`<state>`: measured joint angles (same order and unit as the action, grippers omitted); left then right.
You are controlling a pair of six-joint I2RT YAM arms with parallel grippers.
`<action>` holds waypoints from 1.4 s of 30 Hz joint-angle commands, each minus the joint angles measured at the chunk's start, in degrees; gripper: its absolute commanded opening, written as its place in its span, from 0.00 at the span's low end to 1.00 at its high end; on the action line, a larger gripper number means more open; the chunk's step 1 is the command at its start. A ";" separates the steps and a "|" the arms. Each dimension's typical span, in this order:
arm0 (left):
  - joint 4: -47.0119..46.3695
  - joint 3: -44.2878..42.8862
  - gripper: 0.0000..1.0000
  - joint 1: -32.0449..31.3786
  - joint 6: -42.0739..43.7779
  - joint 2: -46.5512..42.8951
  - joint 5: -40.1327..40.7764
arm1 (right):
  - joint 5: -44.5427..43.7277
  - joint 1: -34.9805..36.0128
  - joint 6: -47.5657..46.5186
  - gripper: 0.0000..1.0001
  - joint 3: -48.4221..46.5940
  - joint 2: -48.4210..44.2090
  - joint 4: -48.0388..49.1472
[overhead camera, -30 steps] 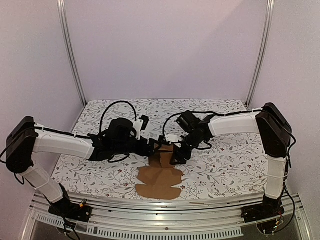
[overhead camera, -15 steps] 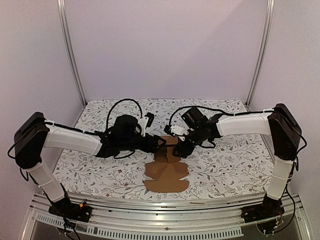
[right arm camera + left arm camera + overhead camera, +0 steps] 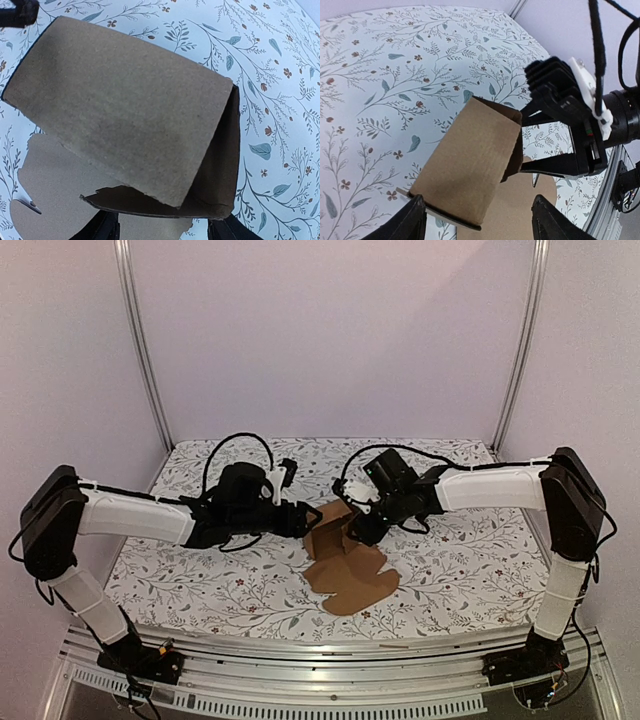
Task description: Fold the paper box
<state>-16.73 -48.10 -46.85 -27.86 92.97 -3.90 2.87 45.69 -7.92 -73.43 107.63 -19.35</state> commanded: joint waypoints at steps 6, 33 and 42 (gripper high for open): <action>5.68 -11.40 0.72 9.97 4.74 9.77 -9.20 | -1.15 -0.93 -2.90 0.58 0.31 1.78 5.17; -0.96 -16.50 0.66 10.36 0.56 20.93 -26.11 | 17.11 -5.86 -5.58 0.45 -8.41 13.03 14.44; -5.33 -16.97 0.66 11.18 -3.52 23.22 -29.83 | 14.18 -6.26 0.21 0.28 -10.96 15.81 16.24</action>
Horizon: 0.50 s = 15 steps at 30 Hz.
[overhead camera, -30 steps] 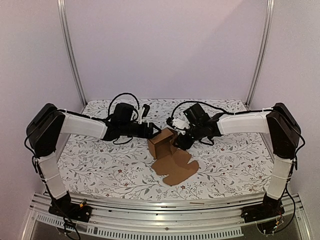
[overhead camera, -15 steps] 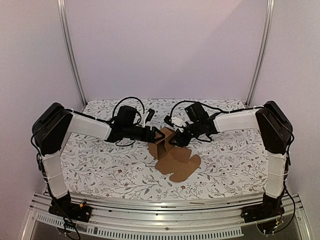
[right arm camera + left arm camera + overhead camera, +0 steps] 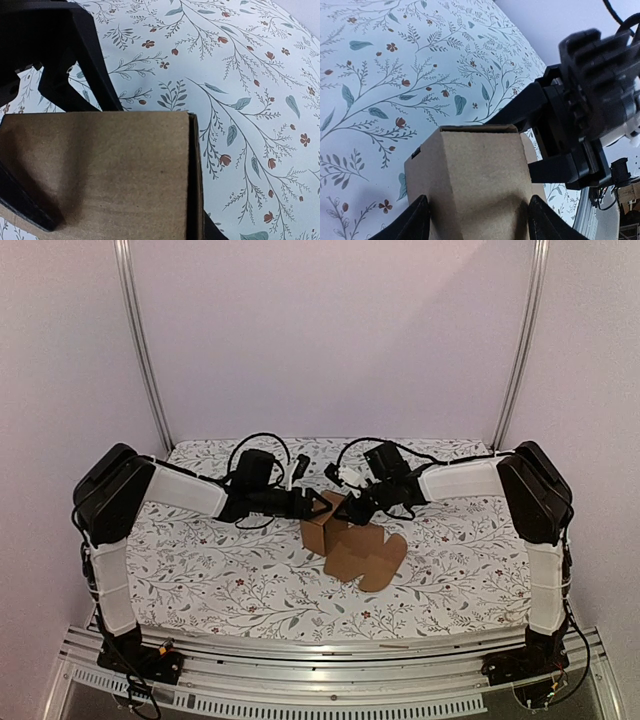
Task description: Fold the paper box
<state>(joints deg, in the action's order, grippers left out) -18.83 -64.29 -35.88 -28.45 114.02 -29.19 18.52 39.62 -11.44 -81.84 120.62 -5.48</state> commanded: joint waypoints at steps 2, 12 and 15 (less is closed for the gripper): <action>-5.86 -0.14 0.66 0.60 -4.91 2.92 -5.35 | -2.53 -0.18 5.29 0.21 -3.32 3.53 2.31; -20.00 2.64 0.65 1.23 -17.20 3.86 -6.67 | -7.85 -0.15 9.35 0.00 -3.86 3.57 1.61; -26.09 4.27 0.65 1.16 -22.05 4.50 -6.29 | -8.42 -0.21 11.38 0.00 -4.98 3.40 0.74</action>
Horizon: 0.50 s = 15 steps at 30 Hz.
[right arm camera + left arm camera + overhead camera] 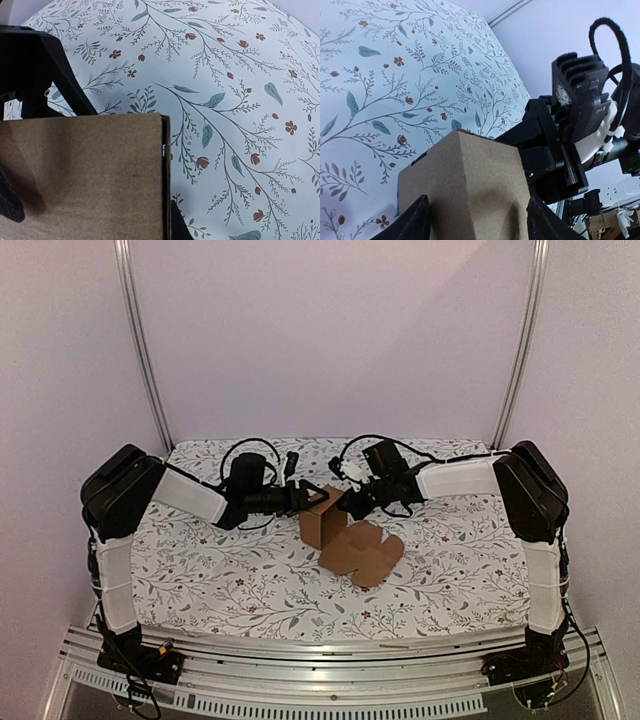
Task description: Fold the paper box
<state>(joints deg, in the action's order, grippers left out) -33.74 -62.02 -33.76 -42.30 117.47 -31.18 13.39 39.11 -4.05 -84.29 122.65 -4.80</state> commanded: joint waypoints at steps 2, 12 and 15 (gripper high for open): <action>-14.36 2.73 0.64 -1.04 -10.47 1.68 -4.05 | -1.74 0.30 7.02 0.02 -3.83 1.69 -0.36; -17.30 4.20 0.60 -0.45 -13.08 3.68 -2.68 | 12.24 0.32 7.77 0.15 -6.09 6.91 0.93; -17.55 4.68 0.60 0.10 -13.13 3.63 -2.62 | 16.02 0.30 6.53 0.21 -5.87 7.82 1.80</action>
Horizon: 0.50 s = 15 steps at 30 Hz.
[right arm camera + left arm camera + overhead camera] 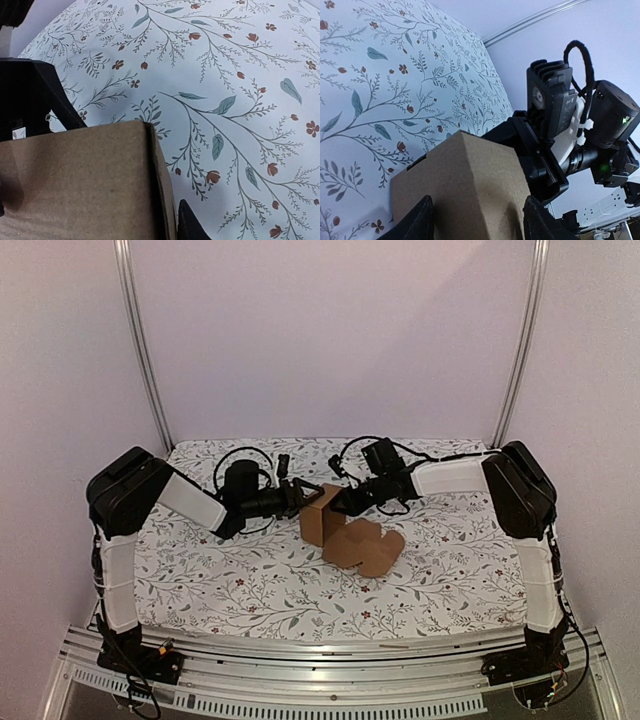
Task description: Fold the paper box
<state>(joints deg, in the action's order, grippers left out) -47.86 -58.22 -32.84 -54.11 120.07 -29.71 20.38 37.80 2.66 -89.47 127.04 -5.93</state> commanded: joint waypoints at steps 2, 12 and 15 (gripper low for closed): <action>-3.48 1.00 0.60 -0.42 -1.52 1.15 -4.54 | 10.05 1.63 -0.76 0.23 -0.62 3.92 3.18; -6.95 0.82 0.58 0.31 -4.85 2.54 -5.49 | 8.94 0.69 4.71 0.20 0.35 4.63 5.37; -6.97 1.06 0.57 0.32 -4.74 2.58 -5.44 | 6.61 0.24 5.77 0.23 1.87 3.32 5.38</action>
<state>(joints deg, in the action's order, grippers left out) -52.03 -57.63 -31.94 -58.15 121.45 -32.42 26.26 37.71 5.54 -89.27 130.04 -2.24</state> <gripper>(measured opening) 0.573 0.223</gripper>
